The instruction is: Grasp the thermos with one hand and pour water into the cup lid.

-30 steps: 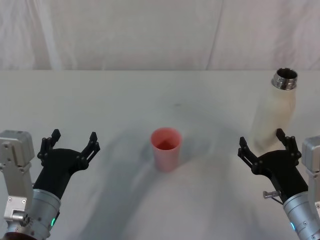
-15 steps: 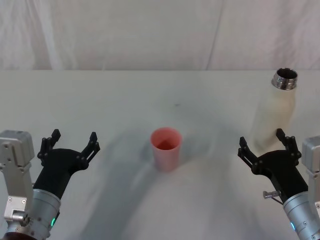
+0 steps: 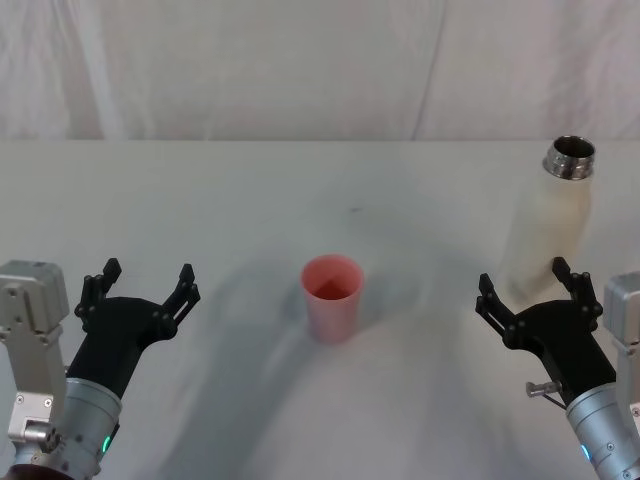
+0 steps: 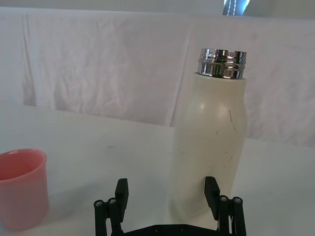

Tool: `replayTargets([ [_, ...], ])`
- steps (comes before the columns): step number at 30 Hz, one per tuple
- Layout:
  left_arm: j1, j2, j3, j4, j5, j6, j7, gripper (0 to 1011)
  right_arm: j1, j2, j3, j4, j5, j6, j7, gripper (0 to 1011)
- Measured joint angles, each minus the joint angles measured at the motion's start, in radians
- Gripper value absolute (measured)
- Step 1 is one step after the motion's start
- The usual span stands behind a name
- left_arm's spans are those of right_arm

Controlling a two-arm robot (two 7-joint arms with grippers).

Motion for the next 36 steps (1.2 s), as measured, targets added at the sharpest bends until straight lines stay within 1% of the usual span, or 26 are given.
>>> replayTargets([
  [4, 0.0, 0.0, 0.0, 0.0, 0.0, 0.0, 0.0, 1001, 0.0, -0.001, 0.001, 0.0, 0.0, 0.0, 0.002, 1000],
  [12, 0.0, 0.0, 0.0, 0.0, 0.0, 0.0, 0.0, 1001, -0.013, -0.019, 0.017, -0.006, -0.015, -0.003, 0.017, 1000],
  [27, 0.0, 0.0, 0.0, 0.0, 0.0, 0.0, 0.0, 1001, -0.075, -0.052, 0.056, -0.039, -0.053, -0.022, 0.022, 1000],
  [33, 0.0, 0.0, 0.0, 0.0, 0.0, 0.0, 0.0, 1001, -0.086, -0.065, 0.075, -0.041, -0.055, -0.027, 0.027, 1000],
  [36, 0.0, 0.0, 0.0, 0.0, 0.0, 0.0, 0.0, 1001, -0.089, -0.077, 0.087, -0.039, -0.049, -0.031, 0.036, 1000],
])
